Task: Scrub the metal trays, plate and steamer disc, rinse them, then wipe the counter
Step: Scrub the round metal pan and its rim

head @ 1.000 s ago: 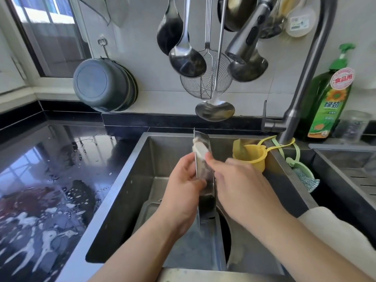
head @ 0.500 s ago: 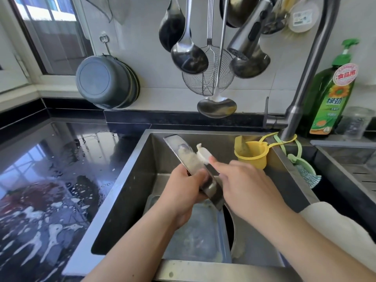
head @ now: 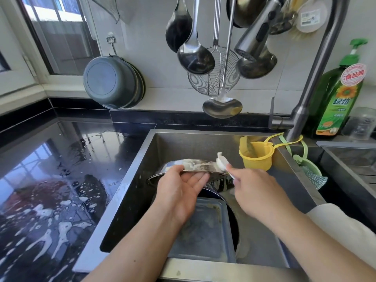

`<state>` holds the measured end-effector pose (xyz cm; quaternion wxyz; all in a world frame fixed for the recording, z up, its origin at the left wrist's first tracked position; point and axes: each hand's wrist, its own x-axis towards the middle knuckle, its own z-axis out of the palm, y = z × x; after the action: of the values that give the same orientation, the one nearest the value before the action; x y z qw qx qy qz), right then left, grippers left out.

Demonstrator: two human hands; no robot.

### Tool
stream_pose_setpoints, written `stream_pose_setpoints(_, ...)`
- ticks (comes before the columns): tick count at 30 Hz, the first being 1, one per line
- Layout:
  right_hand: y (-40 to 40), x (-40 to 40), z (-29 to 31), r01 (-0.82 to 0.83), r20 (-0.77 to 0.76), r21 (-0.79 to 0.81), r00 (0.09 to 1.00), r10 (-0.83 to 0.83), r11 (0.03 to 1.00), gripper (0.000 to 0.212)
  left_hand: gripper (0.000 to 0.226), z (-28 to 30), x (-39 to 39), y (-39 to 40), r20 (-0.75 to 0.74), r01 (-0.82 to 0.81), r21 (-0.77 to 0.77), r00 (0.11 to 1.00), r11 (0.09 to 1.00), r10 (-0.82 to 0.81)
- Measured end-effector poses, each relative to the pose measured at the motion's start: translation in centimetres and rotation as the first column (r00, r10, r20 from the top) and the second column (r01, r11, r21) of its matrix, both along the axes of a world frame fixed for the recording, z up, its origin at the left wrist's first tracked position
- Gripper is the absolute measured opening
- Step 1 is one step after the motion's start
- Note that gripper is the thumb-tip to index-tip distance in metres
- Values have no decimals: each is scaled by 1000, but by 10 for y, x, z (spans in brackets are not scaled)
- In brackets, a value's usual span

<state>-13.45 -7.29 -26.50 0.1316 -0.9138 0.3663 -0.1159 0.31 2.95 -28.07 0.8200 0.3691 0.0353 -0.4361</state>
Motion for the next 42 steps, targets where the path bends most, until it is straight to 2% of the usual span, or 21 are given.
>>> stream_pose_setpoints(1, 1, 2, 0, -10, 32, 48, 999, 9, 999, 53, 30, 1, 0, -1, 10, 2, 2, 1000, 1000, -2)
stream_pose_setpoints(3, 18, 10, -1, -149, 156, 129, 979, 129, 980, 51, 30, 2, -3, -1, 47, 22, 4, 999, 1000, -22)
stream_pose_setpoints(5, 32, 19, -5, -241, 224, 103, 951, 214, 965, 52, 30, 2, -5, -1, 94, 38, 6, 995, 999, -38)
stream_pose_setpoints(7, 20, 19, -5, -156, 205, 72, 969, 139, 985, 52, 32, 3, -7, -1, 100, 41, 6, 994, 999, -42)
stream_pose_setpoints(10, -8, 0, -3, 21, 91, 87, 995, -29, 996, 51, 29, 7, -4, 1, 152, 26, -23, 988, 999, -23)
stream_pose_setpoints(12, -11, -7, 0, 26, 139, 135, 989, -45, 991, 49, 25, 10, -2, 2, 214, 26, -32, 977, 999, -19)
stream_pose_setpoints(15, 13, 0, 5, -124, 269, 131, 959, 85, 984, 48, 26, 7, 0, 3, 282, 63, -44, 958, 997, -48)
stream_pose_setpoints(17, 31, 2, 5, -230, 299, 130, 936, 182, 965, 49, 25, 5, -1, 4, 304, 109, -54, 949, 993, -88)
stream_pose_setpoints(19, 35, 1, 2, -234, 264, 92, 943, 203, 968, 49, 28, 5, -1, 4, 283, 116, -71, 955, 991, -92)
stream_pose_setpoints(23, 14, -9, 4, -42, 177, 19, 983, 38, 999, 47, 29, 8, 1, 1, 173, 28, -110, 985, 994, -9)
stream_pose_setpoints(25, 10, -8, 6, -6, 173, 45, 985, -1, 999, 47, 26, 10, 2, 1, 131, -19, -108, 991, 994, 33)
stream_pose_setpoints(28, 24, -3, 5, -122, 235, 120, 968, 91, 985, 47, 26, 12, 1, 3, 123, -31, -86, 992, 996, 41)
stream_pose_setpoints(30, 31, 2, 2, -190, 232, 100, 959, 163, 977, 49, 26, 10, 0, 5, 139, -30, -47, 990, 998, 37)
stream_pose_setpoints(32, 27, 4, -1, -165, 183, 65, 971, 151, 984, 50, 25, 7, 0, 6, 136, -40, 0, 990, 999, 39)
stream_pose_setpoints(37, 5, -8, -3, -42, 24, 133, 999, 39, 990, 53, 19, 2, 4, 2, 32, -132, 41, 991, 990, 131)
stream_pose_setpoints(39, 13, -2, 0, -81, 68, 150, 995, 72, 985, 51, 18, 1, 0, -1, 17, -80, 51, 997, 996, 79)
stream_pose_setpoints(42, 38, 12, -5, -232, 154, 158, 966, 208, 960, 52, 21, -2, -7, -3, 15, 60, 52, 998, 997, -61)
